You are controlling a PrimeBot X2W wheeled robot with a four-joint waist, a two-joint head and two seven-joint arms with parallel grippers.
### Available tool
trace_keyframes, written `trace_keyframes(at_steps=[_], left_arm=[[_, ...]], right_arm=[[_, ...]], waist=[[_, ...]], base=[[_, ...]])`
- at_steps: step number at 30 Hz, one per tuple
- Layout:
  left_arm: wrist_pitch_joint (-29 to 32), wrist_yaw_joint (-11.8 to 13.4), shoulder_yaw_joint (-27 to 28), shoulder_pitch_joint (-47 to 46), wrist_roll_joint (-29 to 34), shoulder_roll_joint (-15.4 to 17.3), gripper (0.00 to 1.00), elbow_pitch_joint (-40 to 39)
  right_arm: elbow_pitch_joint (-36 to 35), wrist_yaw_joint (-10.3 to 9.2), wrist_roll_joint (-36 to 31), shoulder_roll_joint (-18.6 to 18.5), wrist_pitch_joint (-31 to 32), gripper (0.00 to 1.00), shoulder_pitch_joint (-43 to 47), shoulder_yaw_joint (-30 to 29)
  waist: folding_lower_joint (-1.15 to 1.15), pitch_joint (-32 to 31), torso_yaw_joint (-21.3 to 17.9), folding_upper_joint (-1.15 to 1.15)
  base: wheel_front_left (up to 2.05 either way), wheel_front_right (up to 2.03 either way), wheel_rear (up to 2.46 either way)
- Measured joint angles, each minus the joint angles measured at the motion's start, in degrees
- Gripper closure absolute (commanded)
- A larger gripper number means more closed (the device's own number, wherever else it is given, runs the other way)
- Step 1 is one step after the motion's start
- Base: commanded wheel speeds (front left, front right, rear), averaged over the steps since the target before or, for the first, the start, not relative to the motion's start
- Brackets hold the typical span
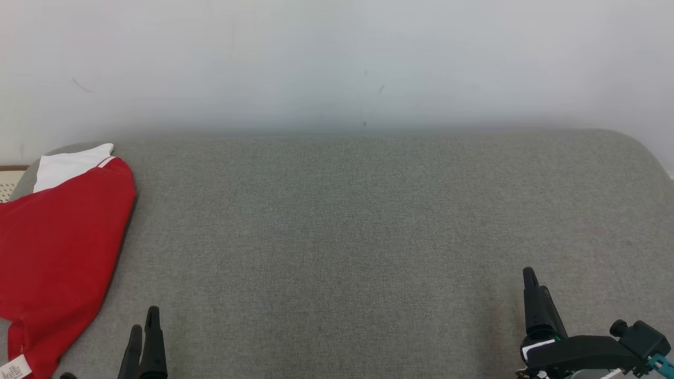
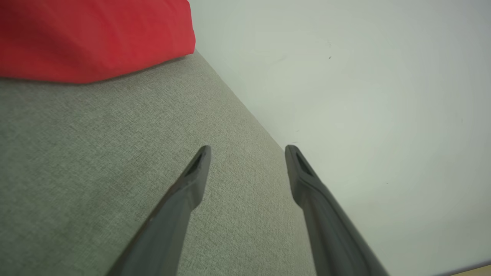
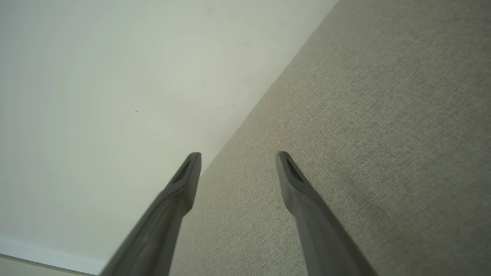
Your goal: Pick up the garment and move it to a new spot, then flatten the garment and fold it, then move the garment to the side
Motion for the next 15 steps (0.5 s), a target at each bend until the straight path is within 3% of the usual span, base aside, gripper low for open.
trace_keyframes(at_steps=[15], left_arm=[[-2.7,3.1,-1.4,1.1,18.2,0.2,0.0,-2.1]], right_arm=[[-1.0,0.0,-16.9,-1.8,-2.4,0.0,-0.2,4.1]], waist=[[0.0,-0.3,0.0,0.0]], base=[[0.0,0.0,0.0]])
